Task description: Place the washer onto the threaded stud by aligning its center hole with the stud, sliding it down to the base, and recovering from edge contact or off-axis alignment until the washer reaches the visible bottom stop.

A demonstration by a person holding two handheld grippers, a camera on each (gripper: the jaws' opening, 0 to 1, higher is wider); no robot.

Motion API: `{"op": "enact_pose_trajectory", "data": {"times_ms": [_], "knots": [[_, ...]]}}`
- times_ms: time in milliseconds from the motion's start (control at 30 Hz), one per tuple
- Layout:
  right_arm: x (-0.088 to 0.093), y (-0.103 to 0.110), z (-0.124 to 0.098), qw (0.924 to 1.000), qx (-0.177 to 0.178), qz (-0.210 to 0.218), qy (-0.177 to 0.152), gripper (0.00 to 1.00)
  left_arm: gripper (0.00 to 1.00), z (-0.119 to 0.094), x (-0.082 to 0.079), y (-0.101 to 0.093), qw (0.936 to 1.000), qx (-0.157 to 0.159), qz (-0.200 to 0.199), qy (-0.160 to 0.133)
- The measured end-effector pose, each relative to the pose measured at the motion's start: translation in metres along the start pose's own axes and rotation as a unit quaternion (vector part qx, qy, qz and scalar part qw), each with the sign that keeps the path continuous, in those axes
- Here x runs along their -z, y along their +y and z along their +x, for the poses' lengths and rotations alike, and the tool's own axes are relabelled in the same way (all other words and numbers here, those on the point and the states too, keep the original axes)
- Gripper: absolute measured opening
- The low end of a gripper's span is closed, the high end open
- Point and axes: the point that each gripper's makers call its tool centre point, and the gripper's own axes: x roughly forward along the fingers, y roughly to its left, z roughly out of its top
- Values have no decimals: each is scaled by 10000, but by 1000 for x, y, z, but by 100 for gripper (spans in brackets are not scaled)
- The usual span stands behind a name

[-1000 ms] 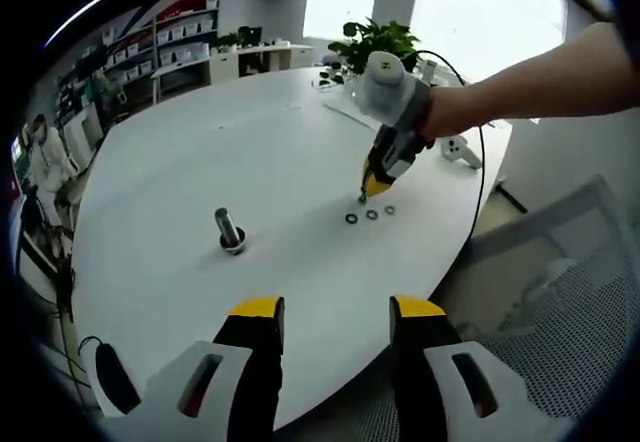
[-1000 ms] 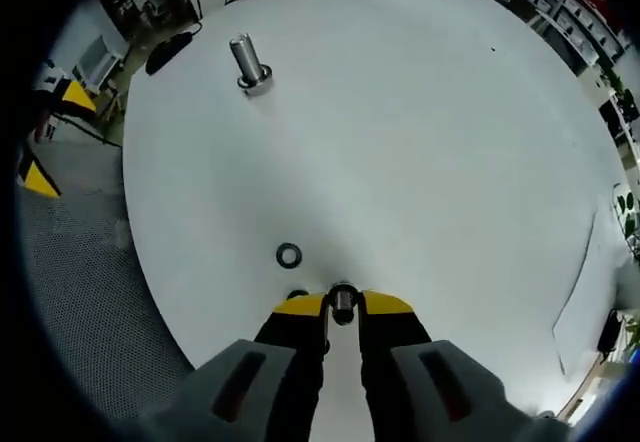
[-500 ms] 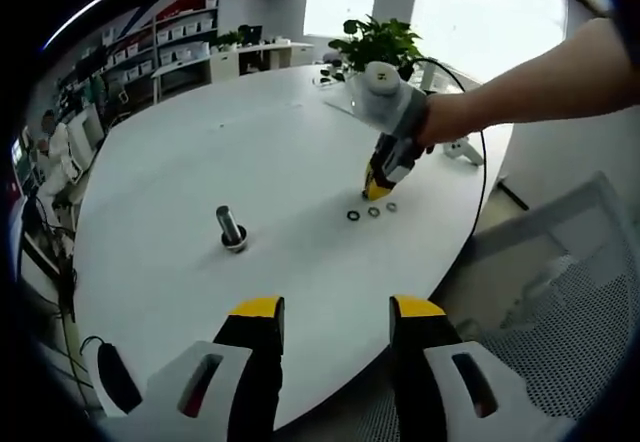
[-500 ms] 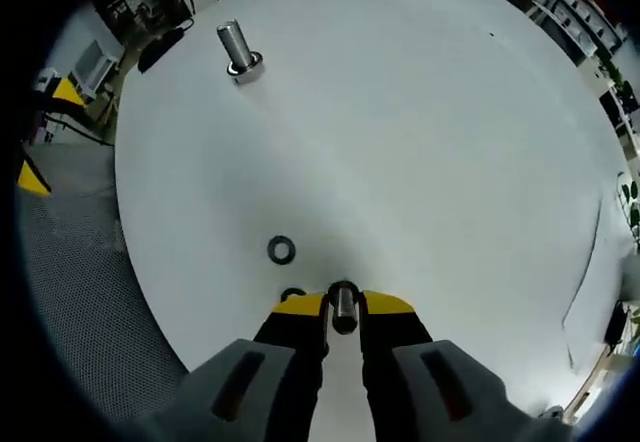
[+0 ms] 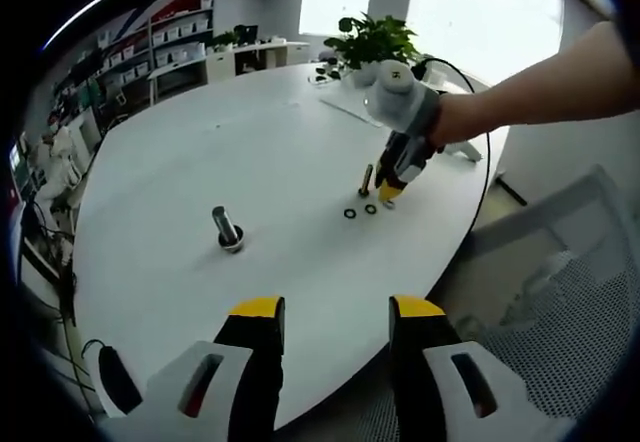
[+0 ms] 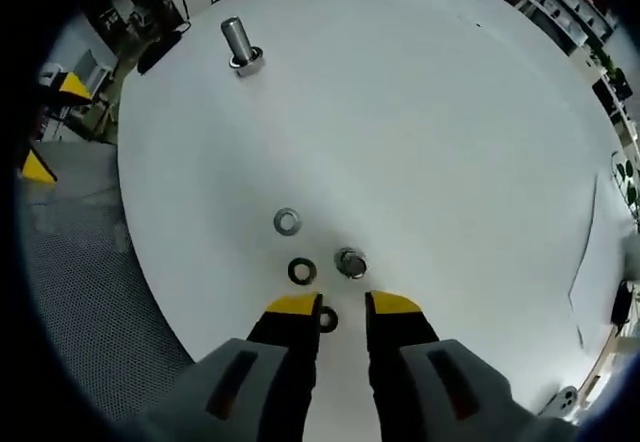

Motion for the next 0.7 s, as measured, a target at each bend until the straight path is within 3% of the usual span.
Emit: {"op": "enact_pose_trajectory", "data": {"times_ms": [700], "knots": [[15, 10, 5, 10000, -38, -8, -24, 19, 40, 1, 2, -3, 9999, 43, 77, 49]]}}
